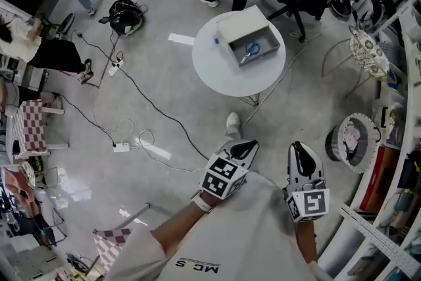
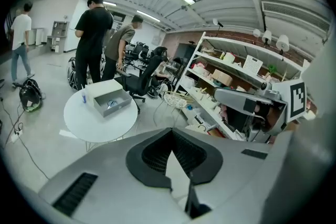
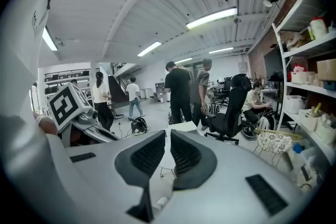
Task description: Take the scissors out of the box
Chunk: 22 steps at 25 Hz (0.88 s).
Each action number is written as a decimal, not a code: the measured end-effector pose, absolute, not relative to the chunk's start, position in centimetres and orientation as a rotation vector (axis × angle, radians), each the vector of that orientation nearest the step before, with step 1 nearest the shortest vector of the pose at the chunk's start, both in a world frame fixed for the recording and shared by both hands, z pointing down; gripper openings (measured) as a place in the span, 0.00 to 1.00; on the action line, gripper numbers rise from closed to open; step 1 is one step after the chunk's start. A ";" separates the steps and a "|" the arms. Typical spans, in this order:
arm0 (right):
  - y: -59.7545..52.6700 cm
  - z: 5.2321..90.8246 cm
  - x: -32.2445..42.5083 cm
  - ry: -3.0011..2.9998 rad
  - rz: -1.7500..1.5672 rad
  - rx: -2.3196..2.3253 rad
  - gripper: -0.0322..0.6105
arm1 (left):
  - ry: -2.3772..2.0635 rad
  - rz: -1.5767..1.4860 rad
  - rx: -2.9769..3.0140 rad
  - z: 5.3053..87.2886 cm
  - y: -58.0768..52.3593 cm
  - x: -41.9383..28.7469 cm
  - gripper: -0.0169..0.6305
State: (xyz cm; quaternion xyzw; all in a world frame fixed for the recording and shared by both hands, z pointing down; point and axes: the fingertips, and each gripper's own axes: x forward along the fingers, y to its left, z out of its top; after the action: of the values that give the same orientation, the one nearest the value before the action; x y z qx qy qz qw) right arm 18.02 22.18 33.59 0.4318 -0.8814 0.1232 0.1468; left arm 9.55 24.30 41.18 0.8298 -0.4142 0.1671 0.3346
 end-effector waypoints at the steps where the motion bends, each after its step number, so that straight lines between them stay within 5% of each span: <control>1: 20.8 33.2 17.1 -2.533 0.350 1.250 0.16 | -1.064 0.433 2.170 41.1 22.7 8.8 0.04; 22: -0.3 32.0 5.2 -2.489 0.278 1.297 0.16 | -1.097 0.399 2.237 41.1 -1.1 -3.0 0.04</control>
State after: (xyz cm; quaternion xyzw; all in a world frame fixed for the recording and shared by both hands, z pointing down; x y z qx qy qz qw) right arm 5.21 -0.28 32.00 0.4539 -0.8712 0.0971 0.1599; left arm -3.00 -1.10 41.07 0.8445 -0.4142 0.1505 0.3041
